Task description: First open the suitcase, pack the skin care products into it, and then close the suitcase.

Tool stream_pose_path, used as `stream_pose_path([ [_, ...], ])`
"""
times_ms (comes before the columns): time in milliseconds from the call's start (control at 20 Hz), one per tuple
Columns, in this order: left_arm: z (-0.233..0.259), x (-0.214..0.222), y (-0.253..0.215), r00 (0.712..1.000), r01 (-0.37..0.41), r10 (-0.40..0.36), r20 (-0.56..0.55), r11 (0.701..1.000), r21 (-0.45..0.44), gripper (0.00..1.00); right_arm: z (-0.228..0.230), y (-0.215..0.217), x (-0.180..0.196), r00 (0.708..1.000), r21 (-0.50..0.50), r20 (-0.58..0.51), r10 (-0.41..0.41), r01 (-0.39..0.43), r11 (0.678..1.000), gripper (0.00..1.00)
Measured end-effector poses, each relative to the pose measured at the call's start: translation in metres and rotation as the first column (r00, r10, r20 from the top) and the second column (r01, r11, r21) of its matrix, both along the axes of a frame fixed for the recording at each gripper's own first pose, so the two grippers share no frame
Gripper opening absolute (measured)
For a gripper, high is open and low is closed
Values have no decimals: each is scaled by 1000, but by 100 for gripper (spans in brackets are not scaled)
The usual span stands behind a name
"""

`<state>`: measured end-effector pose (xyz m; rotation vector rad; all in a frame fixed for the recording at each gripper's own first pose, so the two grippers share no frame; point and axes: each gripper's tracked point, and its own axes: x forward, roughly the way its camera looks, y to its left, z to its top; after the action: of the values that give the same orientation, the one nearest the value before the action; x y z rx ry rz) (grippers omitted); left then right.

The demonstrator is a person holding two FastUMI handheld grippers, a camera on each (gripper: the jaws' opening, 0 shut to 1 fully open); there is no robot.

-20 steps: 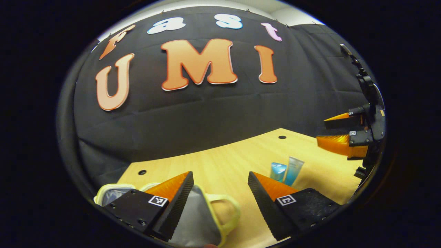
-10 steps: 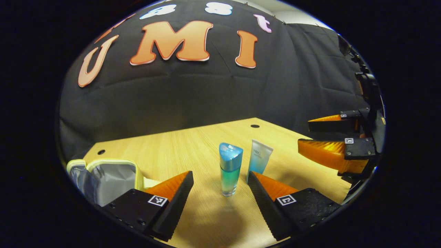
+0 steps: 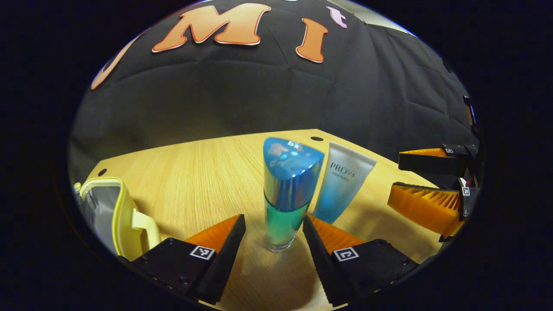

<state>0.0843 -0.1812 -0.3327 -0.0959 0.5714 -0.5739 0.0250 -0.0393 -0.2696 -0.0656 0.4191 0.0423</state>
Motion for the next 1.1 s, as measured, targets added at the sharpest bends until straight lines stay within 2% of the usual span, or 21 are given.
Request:
stream_pose_path([
  [50, 0, 8, -6, 1000, 2, -1, 28, 1000, -24, 80, -5, 3, 3, 1000, 2, -8, 6, -6, 1000, 96],
  [100, -2, 12, -11, 999, 14, -14, 36, 1000, -8, 60, -11, 8, 5, 1000, 4, -24, 16, -16, 1000, 96],
  [200, -4, 10, -9, 999, 27, -28, 41, 999, 16, 45, -19, 18, 11, 998, 9, -40, 45, -44, 999, 96],
  [300, 0, 7, -8, 1000, 21, -21, 20, 1000, 3, 43, -28, 27, 18, 996, 20, -58, 72, -71, 997, 96],
  [350, 1, 8, -5, 1000, 11, -11, 16, 1000, 7, 46, -33, 31, 22, 995, 34, -69, 78, -76, 997, 96],
  [450, 9, 7, 5, 1000, -18, 18, 11, 1000, -3, 45, -41, 41, 28, 991, 89, -95, 94, -85, 992, 94],
  [550, 17, 4, 21, 999, -53, 53, -7, 998, -16, 45, -46, 46, 35, 989, 112, -111, 94, -81, 990, 89],
  [750, 37, 10, 45, 996, -94, 94, 6, 995, -10, 45, -52, 56, 45, 986, 120, -130, 109, -94, 988, 72],
  [850, 47, 12, 53, 994, -108, 108, 5, 994, -16, 45, -51, 53, 52, 987, 117, -134, 90, -74, 990, 55],
  [900, 53, 13, 58, 993, -118, 118, 8, 993, -16, 45, -49, 52, 56, 989, 131, -127, 74, -57, 990, 51],
  [1000, 66, 13, 67, 992, -127, 127, 15, 992, -9, 43, -48, 59, 51, 983, 176, -161, 84, -55, 983, 34],
  [1050, 73, 13, 73, 991, -130, 131, 10, 991, -6, 45, -45, 62, 50, 981, 188, -170, 88, -56, 981, 39],
  [1100, 79, 14, 81, 990, -141, 141, 9, 990, -8, 43, -38, 67, 51, 980, 195, -172, 96, -61, 979, 37],
])
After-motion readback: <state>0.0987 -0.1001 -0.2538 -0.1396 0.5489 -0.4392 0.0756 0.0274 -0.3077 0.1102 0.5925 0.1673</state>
